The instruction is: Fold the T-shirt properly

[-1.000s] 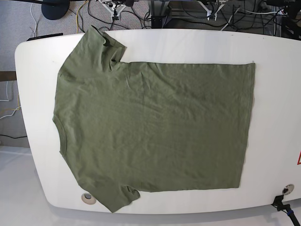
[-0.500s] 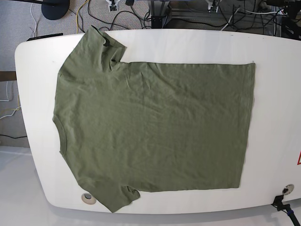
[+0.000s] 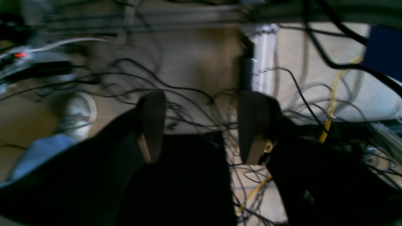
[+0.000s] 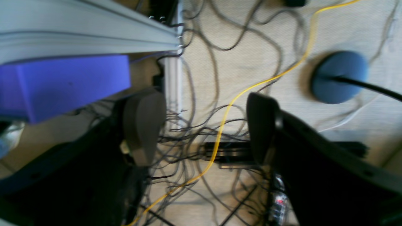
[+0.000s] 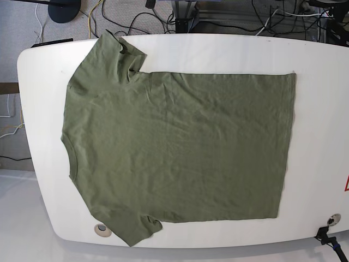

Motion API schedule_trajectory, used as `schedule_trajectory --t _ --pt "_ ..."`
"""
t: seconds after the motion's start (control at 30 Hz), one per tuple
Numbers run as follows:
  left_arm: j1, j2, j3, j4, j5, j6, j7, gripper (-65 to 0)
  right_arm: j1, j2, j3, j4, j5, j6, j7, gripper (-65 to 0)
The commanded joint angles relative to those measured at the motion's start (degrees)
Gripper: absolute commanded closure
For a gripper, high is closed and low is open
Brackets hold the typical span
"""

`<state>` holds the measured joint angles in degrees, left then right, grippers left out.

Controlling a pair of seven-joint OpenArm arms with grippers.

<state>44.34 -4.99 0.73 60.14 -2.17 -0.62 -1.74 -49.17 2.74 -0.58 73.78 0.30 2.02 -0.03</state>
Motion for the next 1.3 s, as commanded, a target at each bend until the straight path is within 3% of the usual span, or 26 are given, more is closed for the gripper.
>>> schedule_trajectory --t 0.0,0.13,0.53,0.73,1.0,1.13,1.27 --pt "4.2 -0.1 -2.4 6.8 0.0 -0.4 -0.9 -33.7 -4.3 0.1 0.1 5.3 0.1 0.2 1.0 -42.0" --pt "11.2 0.0 -7.7 18.1 0.0 -0.4 -0.9 -33.7 -11.2 1.5 0.1 15.5 0.5 0.2 1.0 -42.0" --pt "23.0 -0.1 -8.2 45.0 0.0 -0.4 -1.0 -33.7 -25.8 1.5 0.3 39.9 0.5 -0.2 1.4 -42.1" --pt "22.0 0.1 -12.5 50.5 0.0 -0.4 -1.0 -33.7 -25.8 1.4 0.4 41.6 0.5 -0.3 7.4 -42.0" --pt "11.7 0.2 -16.2 50.7 -0.5 -0.4 -1.1 -33.7 -17.7 1.4 0.2 41.8 0.5 -0.3 7.5 -42.0" --pt "7.7 -0.7 -17.5 50.7 -10.7 -0.4 -0.9 -33.7 -12.7 0.9 0.1 42.0 0.5 -0.2 7.5 -42.0" --pt "6.3 -6.2 -17.7 50.5 -21.3 -0.4 -0.2 -33.7 -9.0 -0.6 0.4 42.0 0.5 0.1 7.5 -42.0"
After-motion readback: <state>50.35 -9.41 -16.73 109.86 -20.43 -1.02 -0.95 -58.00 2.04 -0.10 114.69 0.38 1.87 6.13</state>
